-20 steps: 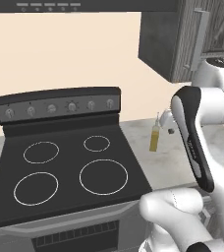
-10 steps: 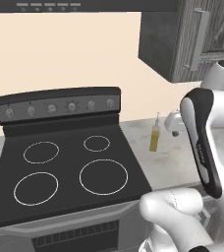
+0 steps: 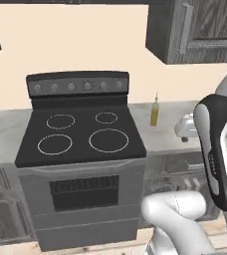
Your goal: Take 2 condiments from the cabinet and move them on the counter near the stove.Make sure the condiments are lined up with each other, next to each other.
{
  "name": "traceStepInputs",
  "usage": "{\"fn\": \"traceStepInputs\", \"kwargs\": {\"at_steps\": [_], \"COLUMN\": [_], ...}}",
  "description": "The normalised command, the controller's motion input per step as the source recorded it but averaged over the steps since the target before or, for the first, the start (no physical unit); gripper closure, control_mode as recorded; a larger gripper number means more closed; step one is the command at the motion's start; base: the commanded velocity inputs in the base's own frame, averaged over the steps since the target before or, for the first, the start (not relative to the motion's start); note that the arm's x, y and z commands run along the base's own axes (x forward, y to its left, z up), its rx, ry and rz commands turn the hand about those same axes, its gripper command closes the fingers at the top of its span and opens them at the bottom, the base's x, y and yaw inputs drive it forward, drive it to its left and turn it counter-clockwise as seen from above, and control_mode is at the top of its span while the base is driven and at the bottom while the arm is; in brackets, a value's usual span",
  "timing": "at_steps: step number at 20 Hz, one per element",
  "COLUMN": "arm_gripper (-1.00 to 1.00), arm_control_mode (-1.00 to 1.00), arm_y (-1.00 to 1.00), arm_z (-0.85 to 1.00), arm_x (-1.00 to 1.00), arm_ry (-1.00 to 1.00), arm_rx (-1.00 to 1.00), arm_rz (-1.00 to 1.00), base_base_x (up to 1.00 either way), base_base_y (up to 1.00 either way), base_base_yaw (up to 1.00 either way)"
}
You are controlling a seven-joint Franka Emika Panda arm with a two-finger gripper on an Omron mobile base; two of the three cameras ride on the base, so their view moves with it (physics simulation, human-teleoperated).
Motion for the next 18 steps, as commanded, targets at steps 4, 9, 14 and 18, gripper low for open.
{"fn": "traceStepInputs", "kwargs": {"at_steps": [4,9,14,18], "arm_gripper": [-1.00,-1.00,-1.00,-1.00], "arm_control_mode": [1.00,1.00,1.00,1.00], "arm_y": [0.00,0.00,0.00,0.00], "arm_z": [0.00,0.00,0.00,0.00], "arm_x": [0.00,0.00,0.00,0.00], "arm_ry": [0.00,0.00,0.00,0.00], "arm_rx": [0.00,0.00,0.00,0.00], "arm_rz": [0.00,0.00,0.00,0.00], "base_base_x": [-0.06,0.00,0.00,0.20], "base_base_y": [0.66,0.73,0.65,0.67], "base_base_yaw": [0.87,0.89,0.89,0.78]}}
